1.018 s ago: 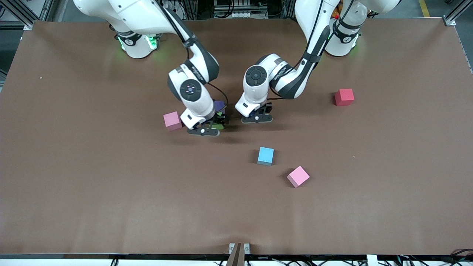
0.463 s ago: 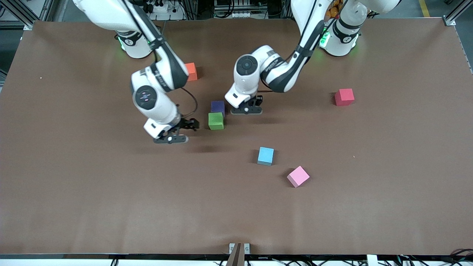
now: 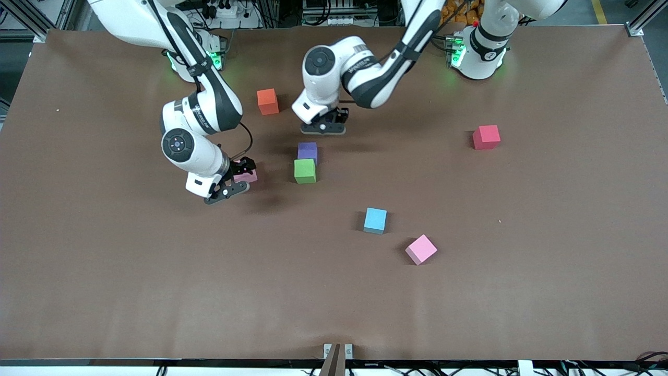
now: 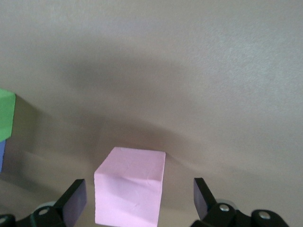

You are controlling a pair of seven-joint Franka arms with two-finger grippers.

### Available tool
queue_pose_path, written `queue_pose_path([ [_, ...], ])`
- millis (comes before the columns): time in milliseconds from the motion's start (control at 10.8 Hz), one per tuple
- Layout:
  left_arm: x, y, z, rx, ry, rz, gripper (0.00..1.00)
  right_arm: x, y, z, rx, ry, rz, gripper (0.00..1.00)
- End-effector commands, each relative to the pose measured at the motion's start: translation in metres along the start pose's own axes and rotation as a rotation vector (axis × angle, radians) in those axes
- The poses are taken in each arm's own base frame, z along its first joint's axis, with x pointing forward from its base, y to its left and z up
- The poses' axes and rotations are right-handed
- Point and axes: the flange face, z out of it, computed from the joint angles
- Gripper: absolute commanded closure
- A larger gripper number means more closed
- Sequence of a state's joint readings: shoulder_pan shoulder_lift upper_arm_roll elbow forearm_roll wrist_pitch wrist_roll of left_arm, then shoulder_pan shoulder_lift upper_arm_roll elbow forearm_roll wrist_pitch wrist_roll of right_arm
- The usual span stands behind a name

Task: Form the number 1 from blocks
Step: 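Grasp another purple block with the left gripper while the right gripper grasps pink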

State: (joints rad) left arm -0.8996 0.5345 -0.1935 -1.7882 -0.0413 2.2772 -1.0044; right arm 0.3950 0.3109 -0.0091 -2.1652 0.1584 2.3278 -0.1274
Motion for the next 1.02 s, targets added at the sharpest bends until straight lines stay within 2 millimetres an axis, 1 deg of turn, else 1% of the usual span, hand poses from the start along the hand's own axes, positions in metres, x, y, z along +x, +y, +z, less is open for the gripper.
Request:
queue_pose_path([
  [0,0.003,0.030,0.017,-0.008,-0.013,-0.040,1.00,-0.012,-0.002,-0.004,-0.003,0.000,-0.027,0.00],
  [93,-0.007,0.042,0.025,-0.007,-0.017,-0.033,1.00,-0.015,-0.001,0.002,-0.003,-0.010,-0.026,0.00],
  [278,-0.001,0.051,0.024,-0.023,-0.010,-0.048,1.00,-0.016,-0.001,0.007,-0.003,-0.020,-0.018,0.00],
  [370,0.002,0.055,0.029,-0.026,-0.011,-0.055,1.00,-0.016,-0.003,0.014,0.001,-0.030,-0.010,0.00],
  [463,0.008,0.058,0.033,-0.029,-0.009,-0.060,1.00,-0.016,-0.003,0.016,0.004,-0.035,0.008,0.00],
  [555,0.019,0.053,0.035,-0.024,0.002,-0.072,1.00,-0.016,-0.004,0.018,0.006,-0.036,0.027,0.00],
  [648,0.025,0.049,0.038,-0.015,0.009,-0.077,1.00,-0.016,-0.009,0.019,0.024,-0.037,0.045,0.00],
  [740,0.025,0.049,0.038,-0.012,0.014,-0.073,1.00,-0.016,-0.015,0.025,0.043,-0.043,0.056,0.00],
  [925,0.025,0.047,0.039,0.009,0.024,-0.058,1.00,-0.015,-0.019,0.034,0.049,-0.039,0.063,0.00],
])
